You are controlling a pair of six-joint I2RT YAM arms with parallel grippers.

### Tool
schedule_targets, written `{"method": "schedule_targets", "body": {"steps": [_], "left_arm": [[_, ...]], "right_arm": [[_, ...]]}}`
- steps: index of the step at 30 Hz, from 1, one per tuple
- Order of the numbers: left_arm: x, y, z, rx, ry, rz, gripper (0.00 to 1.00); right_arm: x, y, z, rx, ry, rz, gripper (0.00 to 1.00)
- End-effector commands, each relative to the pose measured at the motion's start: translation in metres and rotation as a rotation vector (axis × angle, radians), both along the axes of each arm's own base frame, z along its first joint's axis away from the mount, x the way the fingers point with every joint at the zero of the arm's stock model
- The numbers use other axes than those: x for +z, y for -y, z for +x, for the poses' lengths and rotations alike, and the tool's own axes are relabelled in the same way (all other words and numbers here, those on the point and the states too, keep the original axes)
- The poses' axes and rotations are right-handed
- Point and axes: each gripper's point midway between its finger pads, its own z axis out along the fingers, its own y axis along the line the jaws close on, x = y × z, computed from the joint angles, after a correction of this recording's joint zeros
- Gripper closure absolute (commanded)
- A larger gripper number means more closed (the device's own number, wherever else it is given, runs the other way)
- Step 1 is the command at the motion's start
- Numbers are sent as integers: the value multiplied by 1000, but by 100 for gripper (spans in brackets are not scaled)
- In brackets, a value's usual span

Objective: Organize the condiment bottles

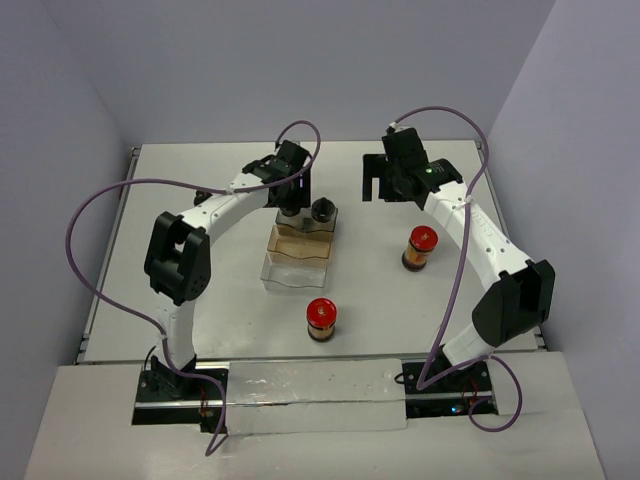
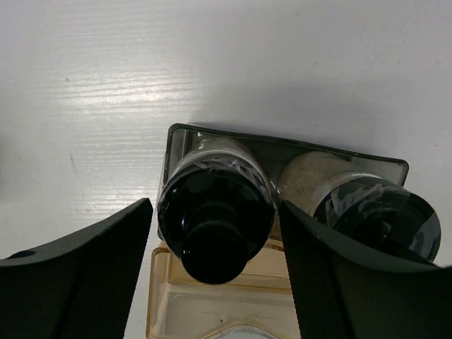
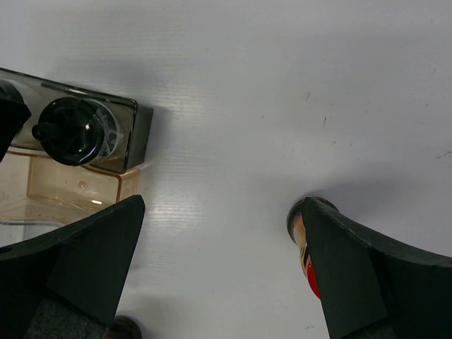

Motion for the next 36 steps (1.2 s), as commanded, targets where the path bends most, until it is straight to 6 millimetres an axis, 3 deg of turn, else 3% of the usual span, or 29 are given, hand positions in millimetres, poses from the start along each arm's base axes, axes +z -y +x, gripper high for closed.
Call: {"method": "schedule_targets", "body": {"steps": [1,5,10,13,16,19,20,23,26,32,36], "left_arm": [[34,8,17,36,106,-43,12],[59,13,21,23,134,-67,6],[121,12,23,17,228,-113,5],[165,-17,20,103,326,-98,6],[178,-56,19,207,352,-89,6],[168,-111,19,356,332,-56,6],[157,-141,19,425,309,-30,6],[129,-194,10,564,240,19,5],[118,-213,7,626,247,-21,2],[98,-220,17,681,204,-45,0],[71,-229,31,717,152,-83,1]], "right_arm": [[19,3,-1,-5,61,24,0],[22,2,2,-6,61,23,0],[25,0,2,4,73,39,0],[23,-2,0,12,70,45,0],[22,-3,-2,19,64,50,0],[24,-4,-2,25,69,60,0],[24,-5,-2,28,71,62,0],[23,-6,-1,29,69,63,0],[19,-8,1,32,59,63,0],[17,-10,1,42,50,70,0],[15,-10,2,41,46,67,0]]}}
